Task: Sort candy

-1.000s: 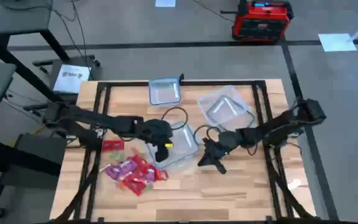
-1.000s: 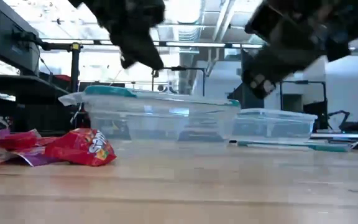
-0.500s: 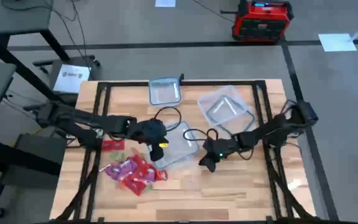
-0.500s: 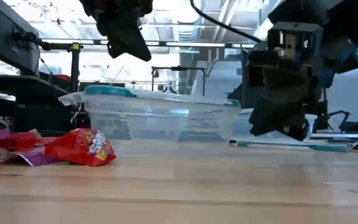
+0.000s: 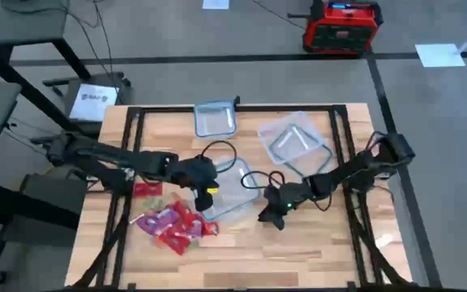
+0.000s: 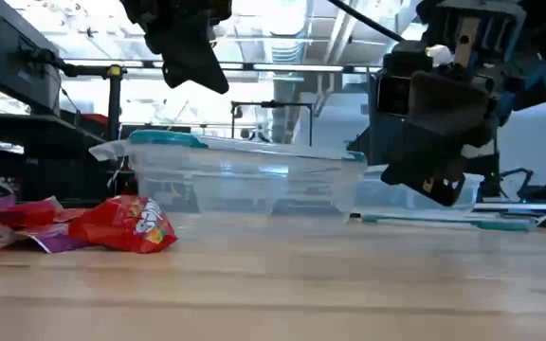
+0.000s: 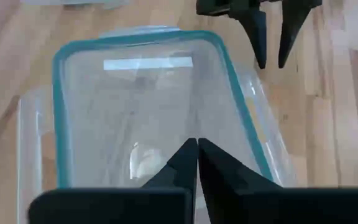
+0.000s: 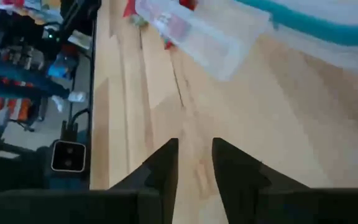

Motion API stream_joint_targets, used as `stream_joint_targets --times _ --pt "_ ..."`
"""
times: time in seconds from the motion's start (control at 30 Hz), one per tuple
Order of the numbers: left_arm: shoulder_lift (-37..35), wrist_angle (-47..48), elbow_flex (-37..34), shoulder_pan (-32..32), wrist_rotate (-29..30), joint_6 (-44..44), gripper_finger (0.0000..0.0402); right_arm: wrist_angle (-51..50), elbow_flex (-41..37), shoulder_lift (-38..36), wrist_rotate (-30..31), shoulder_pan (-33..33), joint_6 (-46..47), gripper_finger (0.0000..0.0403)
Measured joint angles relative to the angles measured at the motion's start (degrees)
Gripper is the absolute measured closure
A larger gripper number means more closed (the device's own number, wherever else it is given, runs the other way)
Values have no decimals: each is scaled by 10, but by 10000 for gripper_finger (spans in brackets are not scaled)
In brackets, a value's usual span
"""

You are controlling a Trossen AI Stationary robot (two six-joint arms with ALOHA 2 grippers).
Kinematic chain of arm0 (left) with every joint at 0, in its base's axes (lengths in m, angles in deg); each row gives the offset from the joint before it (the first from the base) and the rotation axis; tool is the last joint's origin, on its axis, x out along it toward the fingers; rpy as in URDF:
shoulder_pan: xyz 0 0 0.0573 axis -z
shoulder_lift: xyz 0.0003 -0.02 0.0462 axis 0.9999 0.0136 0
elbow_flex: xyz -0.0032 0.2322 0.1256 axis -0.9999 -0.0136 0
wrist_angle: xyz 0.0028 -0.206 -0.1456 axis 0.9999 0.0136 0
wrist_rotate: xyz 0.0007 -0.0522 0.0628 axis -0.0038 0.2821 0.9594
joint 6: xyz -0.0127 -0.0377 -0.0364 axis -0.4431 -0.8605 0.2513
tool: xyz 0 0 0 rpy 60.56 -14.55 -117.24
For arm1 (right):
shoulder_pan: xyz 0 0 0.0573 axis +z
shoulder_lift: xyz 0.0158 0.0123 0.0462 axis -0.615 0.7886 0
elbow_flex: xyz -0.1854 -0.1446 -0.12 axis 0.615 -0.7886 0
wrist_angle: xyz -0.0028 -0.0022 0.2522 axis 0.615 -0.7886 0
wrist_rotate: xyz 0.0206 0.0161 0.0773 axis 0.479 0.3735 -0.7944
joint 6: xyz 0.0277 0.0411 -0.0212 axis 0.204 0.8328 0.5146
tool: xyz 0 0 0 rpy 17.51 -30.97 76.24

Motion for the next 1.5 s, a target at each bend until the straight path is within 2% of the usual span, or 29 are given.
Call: stream_joint_targets --times 0.5,0.67,0.73,0.87,1.13,1.27,1.5 --pt "0 0 0 0 2 10 402 14 0 0 -4 2 24 315" --pt "0 -5 0 3 54 12 402 13 0 0 -4 2 15 315" --pt "0 -10 0 3 65 10 402 13 0 0 18 2 6 315" --pt "0 -9 0 1 101 56 402 35 0 0 94 6 2 315" --pt "0 -38 0 -5 190 162 402 33 0 0 113 19 29 313" --pt "0 -47 1 -9 190 165 402 33 0 0 115 23 44 286" --pt "0 -43 1 -4 190 148 402 41 0 0 116 24 47 192"
